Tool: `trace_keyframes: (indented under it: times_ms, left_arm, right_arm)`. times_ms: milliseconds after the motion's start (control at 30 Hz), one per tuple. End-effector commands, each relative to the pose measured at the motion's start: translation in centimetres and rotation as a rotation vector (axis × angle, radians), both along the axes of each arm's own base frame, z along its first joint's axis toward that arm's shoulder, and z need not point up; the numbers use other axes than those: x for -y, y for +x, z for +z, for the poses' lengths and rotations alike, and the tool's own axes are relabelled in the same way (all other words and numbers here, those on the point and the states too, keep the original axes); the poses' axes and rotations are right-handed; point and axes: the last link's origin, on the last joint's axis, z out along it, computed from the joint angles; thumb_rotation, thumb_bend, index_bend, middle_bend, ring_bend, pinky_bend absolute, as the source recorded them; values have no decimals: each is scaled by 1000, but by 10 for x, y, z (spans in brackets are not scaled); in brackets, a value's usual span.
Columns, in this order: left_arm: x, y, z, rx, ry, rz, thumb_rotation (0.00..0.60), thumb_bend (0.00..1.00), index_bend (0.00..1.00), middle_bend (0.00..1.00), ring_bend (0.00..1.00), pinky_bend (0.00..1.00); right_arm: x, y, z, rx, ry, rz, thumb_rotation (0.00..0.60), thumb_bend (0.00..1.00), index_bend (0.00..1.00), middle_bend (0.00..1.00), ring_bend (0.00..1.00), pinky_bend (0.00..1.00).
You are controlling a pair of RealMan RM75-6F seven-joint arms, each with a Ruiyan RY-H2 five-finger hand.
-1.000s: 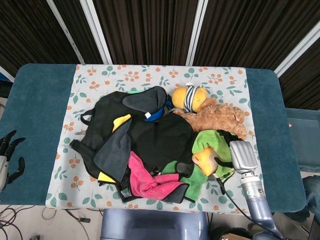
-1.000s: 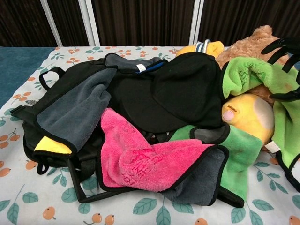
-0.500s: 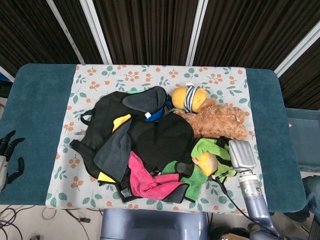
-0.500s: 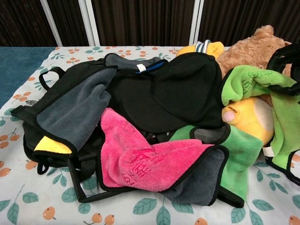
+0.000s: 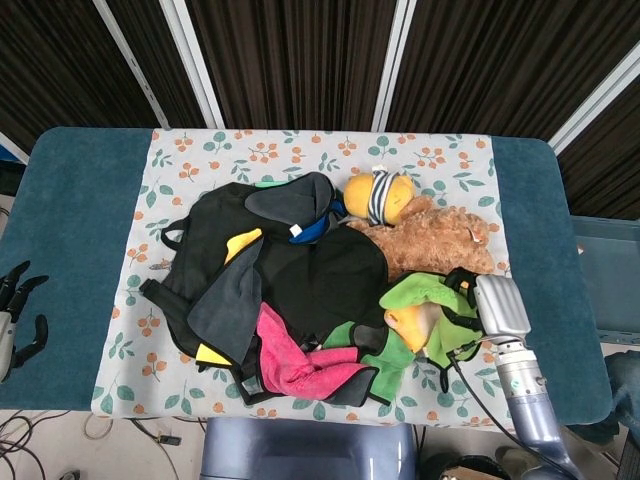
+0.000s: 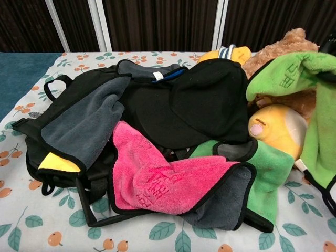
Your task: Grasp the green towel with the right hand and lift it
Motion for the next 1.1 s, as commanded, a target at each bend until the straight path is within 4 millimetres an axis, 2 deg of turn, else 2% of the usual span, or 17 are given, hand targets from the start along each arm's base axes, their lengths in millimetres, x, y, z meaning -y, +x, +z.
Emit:
trace_keyframes:
  times_ms: [33, 267, 467, 667, 867, 1100]
  left_arm:
    - [0, 0, 0, 0, -1, 0, 600, 566, 193, 44, 81, 0]
    - [0, 1, 0, 2, 1, -2, 600, 567, 193, 44, 81, 0]
    - [0, 1, 0, 4, 5, -11, 600, 568, 193, 44, 81, 0]
    - [0, 1, -1, 4, 5, -7, 600, 568, 192, 44, 80, 0]
    - [0, 1, -3, 3, 0, -8, 600, 568, 193, 44, 80, 0]
    - [0, 1, -3, -1, 1, -11, 600, 568, 193, 44, 81, 0]
  right_arm:
    - [5, 13, 29, 42, 2, 40, 600, 461, 596, 622, 705, 778]
    - [22, 30, 71, 104, 9, 74, 600, 461, 597, 621, 705, 778]
    - [44, 42, 100, 214, 45, 89, 600, 461, 597, 619, 703, 777]
    - [59, 64, 132, 320, 7, 174, 600, 462, 602, 611, 692, 778]
    - [68, 88, 153, 376, -37, 240, 600, 462, 603, 609, 683, 778]
    - [77, 107, 166, 386, -79, 246, 600, 461, 604, 606, 682, 778]
